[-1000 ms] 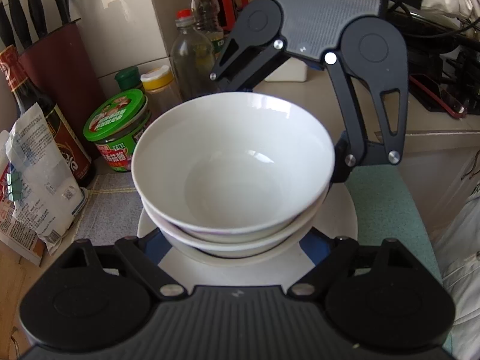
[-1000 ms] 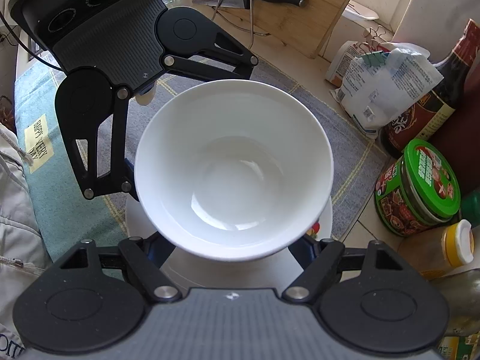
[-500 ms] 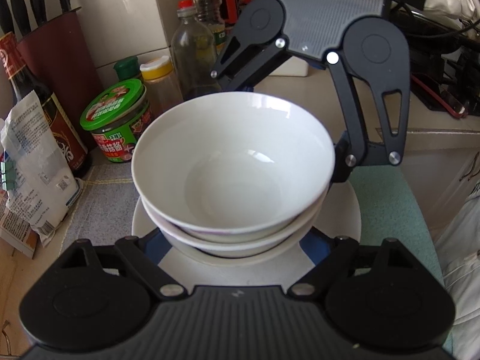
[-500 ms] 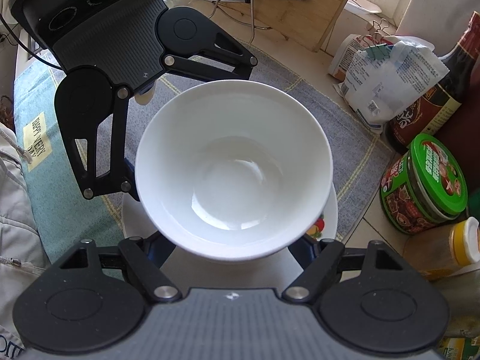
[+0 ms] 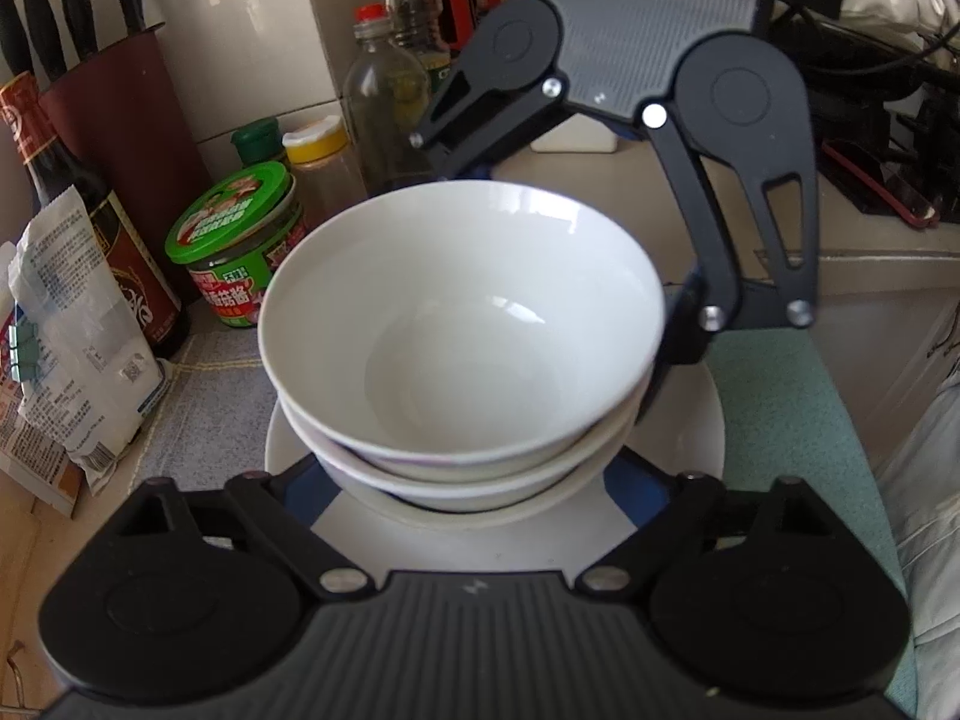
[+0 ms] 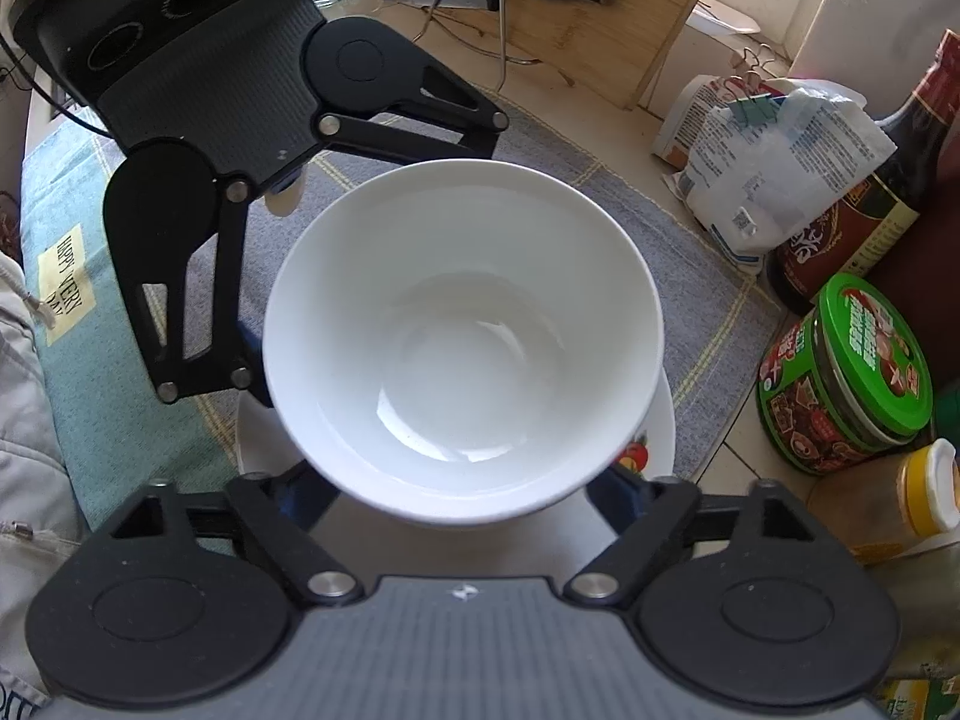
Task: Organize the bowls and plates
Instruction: 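Lower the bowls onto the plate stack and open both tools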
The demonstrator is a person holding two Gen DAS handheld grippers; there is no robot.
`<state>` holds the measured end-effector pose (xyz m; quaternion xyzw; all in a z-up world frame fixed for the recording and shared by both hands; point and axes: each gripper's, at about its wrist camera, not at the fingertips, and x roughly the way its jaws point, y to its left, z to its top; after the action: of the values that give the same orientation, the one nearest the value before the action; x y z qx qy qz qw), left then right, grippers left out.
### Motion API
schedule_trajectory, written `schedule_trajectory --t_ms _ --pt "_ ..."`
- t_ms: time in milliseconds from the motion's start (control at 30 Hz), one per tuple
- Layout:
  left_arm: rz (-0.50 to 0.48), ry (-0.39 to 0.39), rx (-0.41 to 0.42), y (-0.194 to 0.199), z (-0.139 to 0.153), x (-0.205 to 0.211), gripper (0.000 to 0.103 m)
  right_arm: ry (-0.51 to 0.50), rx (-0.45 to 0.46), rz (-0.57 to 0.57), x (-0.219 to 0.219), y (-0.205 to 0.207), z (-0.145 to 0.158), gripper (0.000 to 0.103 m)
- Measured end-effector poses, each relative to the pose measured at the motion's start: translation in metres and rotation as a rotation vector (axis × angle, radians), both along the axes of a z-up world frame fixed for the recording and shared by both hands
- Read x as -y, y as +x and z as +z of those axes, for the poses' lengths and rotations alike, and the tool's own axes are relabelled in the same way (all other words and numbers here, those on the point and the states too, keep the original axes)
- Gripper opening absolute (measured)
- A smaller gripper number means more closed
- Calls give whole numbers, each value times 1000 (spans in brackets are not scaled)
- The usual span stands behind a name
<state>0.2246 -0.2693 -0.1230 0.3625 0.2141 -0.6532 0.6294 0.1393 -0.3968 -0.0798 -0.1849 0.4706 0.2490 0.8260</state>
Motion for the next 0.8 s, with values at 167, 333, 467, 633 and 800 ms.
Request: schedule_trajectory --t_ms 167,333,467,633,800 --pt "10 -19 72 -13 2 -12 101 -24 0 10 -2 -2 -2 103" --pt "110 -86 75 -16 17 -35 101 -65 14 29 -3 -8 2 103" --pt "218 -148 56 -24 32 -56 102 -103 20 50 -5 -12 7 103" --pt "321 -244 97 -44 48 -81 102 -194 24 56 -16 -21 13 103" --pt "452 -341 120 -62 64 -107 102 -352 22 24 -37 -34 19 103"
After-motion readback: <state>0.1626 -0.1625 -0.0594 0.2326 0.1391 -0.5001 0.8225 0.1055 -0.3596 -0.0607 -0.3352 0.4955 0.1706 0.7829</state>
